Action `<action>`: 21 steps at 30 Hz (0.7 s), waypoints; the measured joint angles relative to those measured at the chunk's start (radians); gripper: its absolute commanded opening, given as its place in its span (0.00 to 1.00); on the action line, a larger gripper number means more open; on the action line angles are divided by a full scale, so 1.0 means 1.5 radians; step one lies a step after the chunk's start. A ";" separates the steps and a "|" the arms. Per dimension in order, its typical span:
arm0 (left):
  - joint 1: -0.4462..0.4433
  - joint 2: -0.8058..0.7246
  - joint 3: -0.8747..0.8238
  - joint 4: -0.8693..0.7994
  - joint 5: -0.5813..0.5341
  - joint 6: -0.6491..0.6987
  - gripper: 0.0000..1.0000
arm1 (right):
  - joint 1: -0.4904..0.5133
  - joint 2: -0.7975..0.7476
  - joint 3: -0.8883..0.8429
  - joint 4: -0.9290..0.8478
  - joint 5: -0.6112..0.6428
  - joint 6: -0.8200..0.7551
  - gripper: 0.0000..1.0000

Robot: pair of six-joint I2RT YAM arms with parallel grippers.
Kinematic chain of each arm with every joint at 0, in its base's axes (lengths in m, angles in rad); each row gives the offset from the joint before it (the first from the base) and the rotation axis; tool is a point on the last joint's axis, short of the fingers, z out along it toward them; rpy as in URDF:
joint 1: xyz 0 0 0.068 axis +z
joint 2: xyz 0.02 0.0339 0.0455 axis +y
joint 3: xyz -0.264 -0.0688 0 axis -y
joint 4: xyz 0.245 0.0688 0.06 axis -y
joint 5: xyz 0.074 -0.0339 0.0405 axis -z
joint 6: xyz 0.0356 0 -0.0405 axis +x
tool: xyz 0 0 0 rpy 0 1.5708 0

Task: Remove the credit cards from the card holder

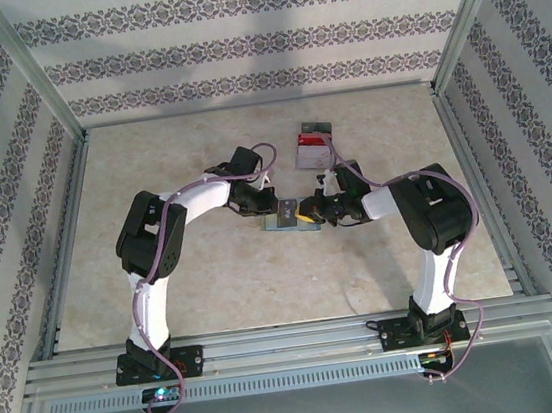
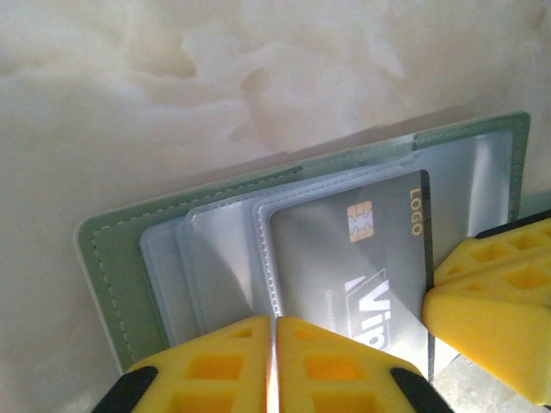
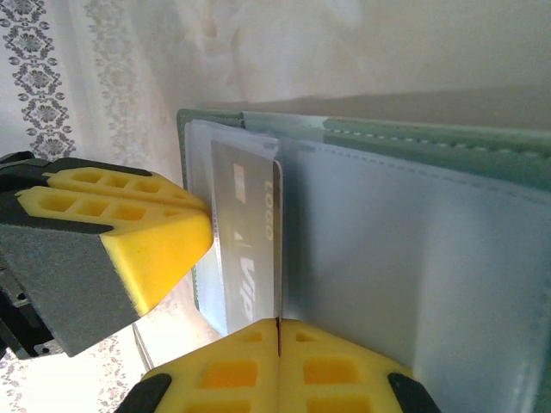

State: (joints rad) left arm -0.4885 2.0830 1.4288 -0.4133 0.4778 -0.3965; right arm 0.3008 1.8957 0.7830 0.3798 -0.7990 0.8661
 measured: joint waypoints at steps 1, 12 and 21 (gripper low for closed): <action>0.001 -0.002 0.000 -0.003 -0.001 -0.001 0.15 | 0.002 0.001 0.000 0.004 0.001 0.001 0.01; 0.022 -0.067 -0.018 -0.030 -0.017 -0.003 0.11 | 0.020 0.016 0.019 0.010 0.001 0.002 0.01; 0.022 -0.064 -0.027 -0.026 0.046 -0.026 0.07 | 0.030 0.030 0.031 0.011 0.001 0.005 0.02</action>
State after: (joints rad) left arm -0.4561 1.9869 1.3876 -0.4530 0.5461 -0.4362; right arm 0.3454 1.9400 0.8295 0.3969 -0.7979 0.8734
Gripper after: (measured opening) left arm 0.078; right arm 0.045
